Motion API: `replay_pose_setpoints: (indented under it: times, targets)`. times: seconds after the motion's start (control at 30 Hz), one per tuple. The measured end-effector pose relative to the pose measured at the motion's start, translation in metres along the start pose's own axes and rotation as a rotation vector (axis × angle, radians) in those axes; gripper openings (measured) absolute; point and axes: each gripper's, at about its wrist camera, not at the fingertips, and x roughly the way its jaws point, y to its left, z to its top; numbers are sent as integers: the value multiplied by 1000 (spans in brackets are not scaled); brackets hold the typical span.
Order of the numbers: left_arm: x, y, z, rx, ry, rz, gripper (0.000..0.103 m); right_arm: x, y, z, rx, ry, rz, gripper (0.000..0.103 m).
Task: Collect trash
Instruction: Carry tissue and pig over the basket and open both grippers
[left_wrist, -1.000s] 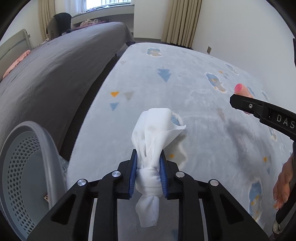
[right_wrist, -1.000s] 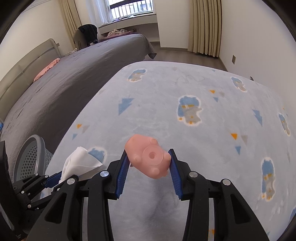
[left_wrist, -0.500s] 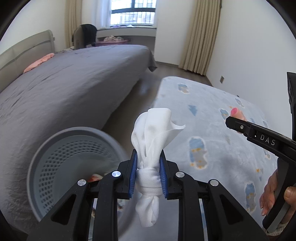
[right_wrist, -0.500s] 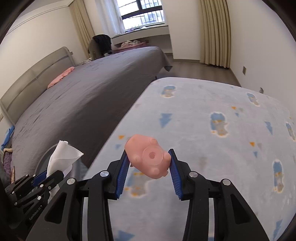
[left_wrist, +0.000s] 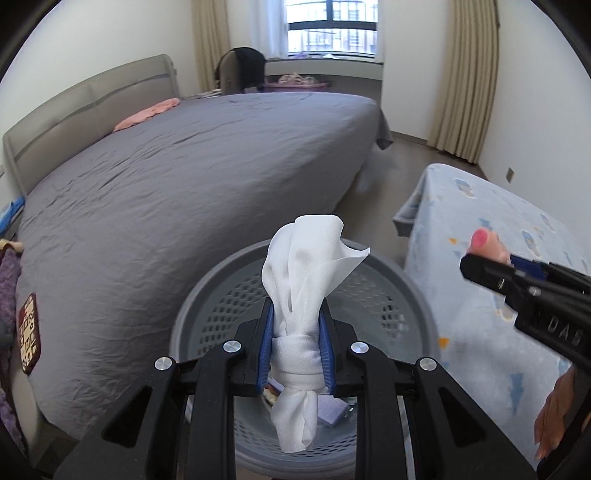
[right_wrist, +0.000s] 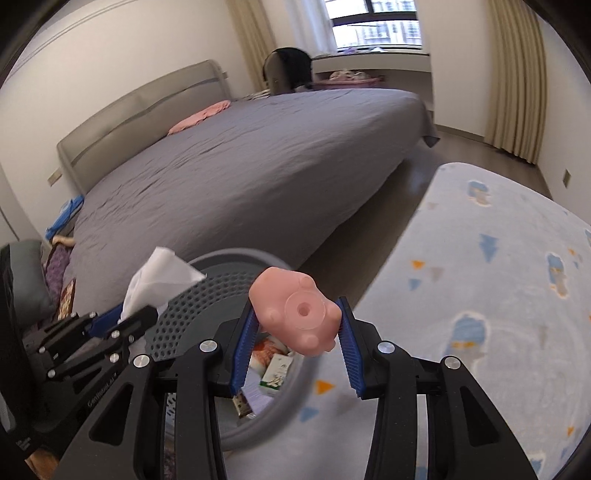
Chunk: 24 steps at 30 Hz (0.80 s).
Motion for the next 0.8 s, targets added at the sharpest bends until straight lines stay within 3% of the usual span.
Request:
replay_pose_setpoints:
  times: [0.4, 0.43, 0.5, 0.6, 0.7, 0.8]
  targets:
    - [8, 26, -13, -53, 31, 26, 26, 31, 43, -12, -67, 63, 33, 42]
    - [8, 29, -13, -61, 32, 27, 26, 31, 44, -13, -72, 61, 30, 44]
    - [8, 31, -13, -71, 37, 28, 28, 28, 45, -13, -74, 45, 28, 65]
    - [7, 34, -14, -82, 40, 25, 41, 23, 45, -12, -67, 20, 28, 67]
    - [4, 35, -14, -86, 17, 39, 70, 21, 42, -11, -55, 16, 30, 67]
    - [2, 35, -14, -85, 3, 45, 70, 20, 40, -11, -52, 19, 18, 67]
